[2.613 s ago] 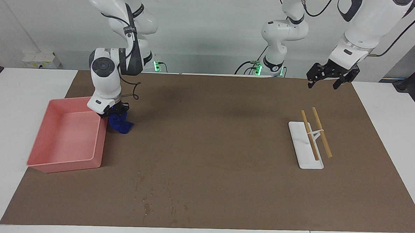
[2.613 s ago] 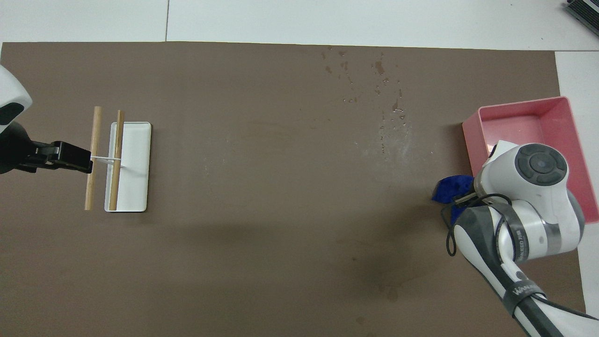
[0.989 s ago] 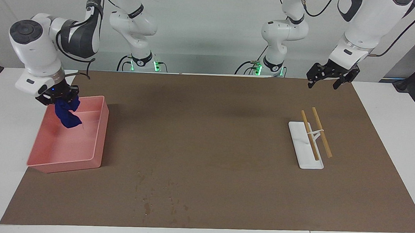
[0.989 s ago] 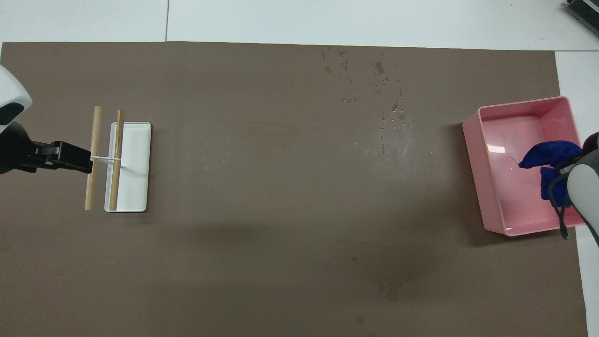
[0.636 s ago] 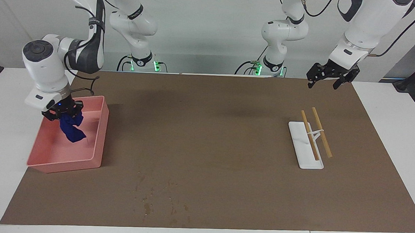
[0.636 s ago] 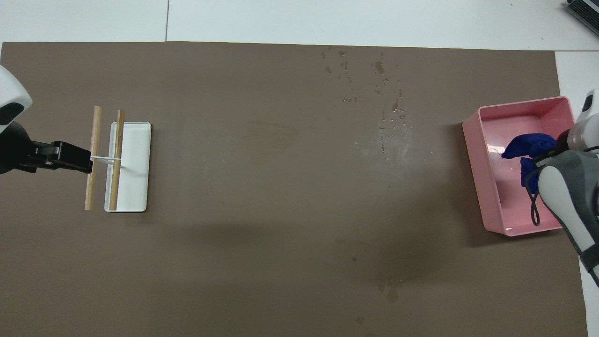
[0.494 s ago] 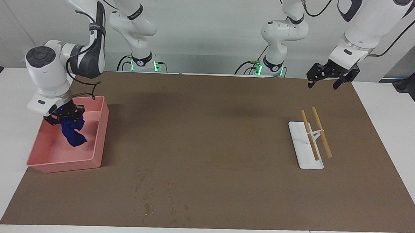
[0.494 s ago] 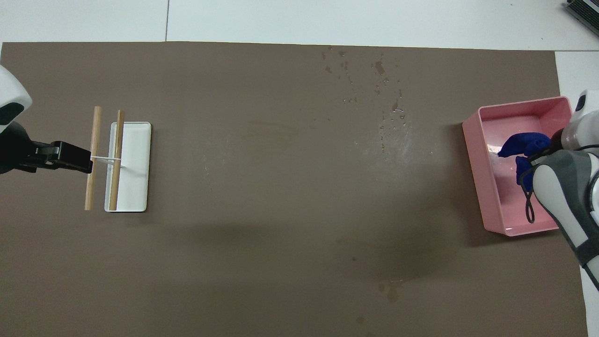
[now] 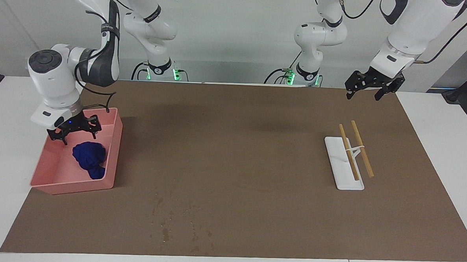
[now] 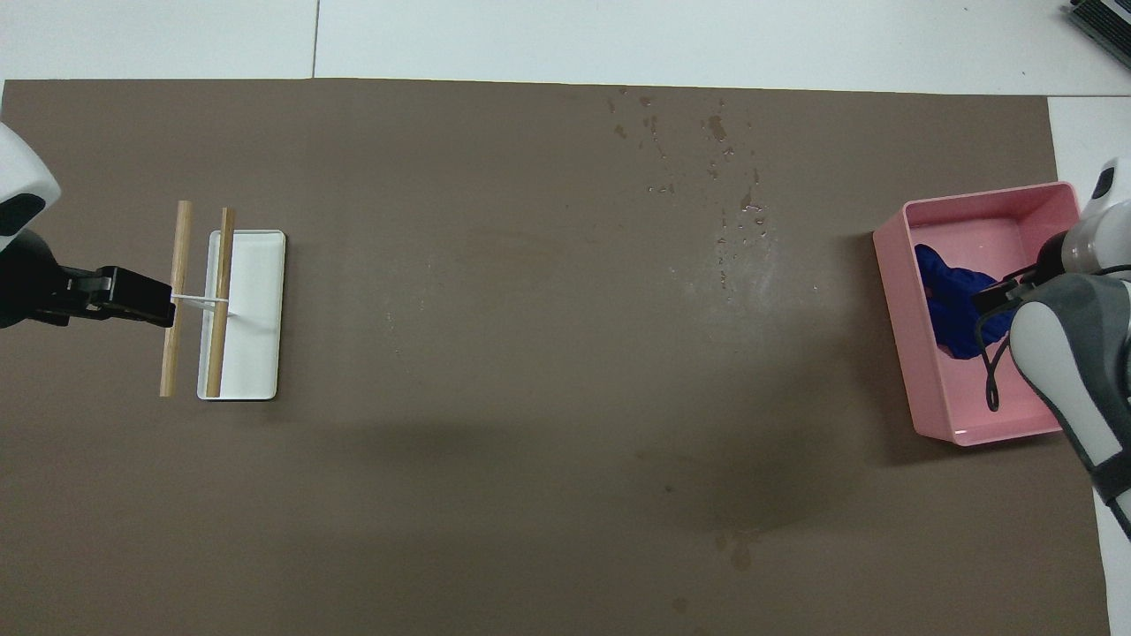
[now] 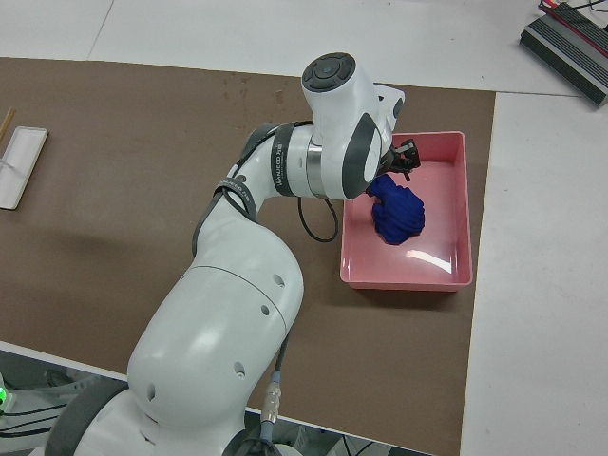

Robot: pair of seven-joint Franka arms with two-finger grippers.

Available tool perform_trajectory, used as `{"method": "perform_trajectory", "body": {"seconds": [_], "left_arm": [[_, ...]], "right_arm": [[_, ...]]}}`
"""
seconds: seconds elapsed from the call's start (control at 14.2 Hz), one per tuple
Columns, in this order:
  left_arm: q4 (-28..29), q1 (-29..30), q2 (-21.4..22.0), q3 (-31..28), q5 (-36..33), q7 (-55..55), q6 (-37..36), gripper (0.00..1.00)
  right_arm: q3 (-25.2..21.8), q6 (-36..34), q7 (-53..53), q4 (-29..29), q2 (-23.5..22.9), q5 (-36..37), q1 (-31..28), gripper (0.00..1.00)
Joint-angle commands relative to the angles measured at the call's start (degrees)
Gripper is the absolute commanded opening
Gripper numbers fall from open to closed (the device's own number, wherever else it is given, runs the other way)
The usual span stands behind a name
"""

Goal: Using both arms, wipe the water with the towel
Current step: 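Open the right gripper to release the cloth in the bin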

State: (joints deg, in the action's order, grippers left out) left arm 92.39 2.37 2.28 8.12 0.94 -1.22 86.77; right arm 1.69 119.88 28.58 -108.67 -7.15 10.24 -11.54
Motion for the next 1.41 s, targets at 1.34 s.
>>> {"method": "perform_trajectory", "body": {"seconds": [1.34], "left_arm": [[0.34, 0.44, 0.62, 0.23, -0.59, 0.17, -0.73, 1.0]], "right_arm": [[6.66, -26.1, -32.54, 9.79, 16.03, -16.66, 0.47, 1.0]]}}
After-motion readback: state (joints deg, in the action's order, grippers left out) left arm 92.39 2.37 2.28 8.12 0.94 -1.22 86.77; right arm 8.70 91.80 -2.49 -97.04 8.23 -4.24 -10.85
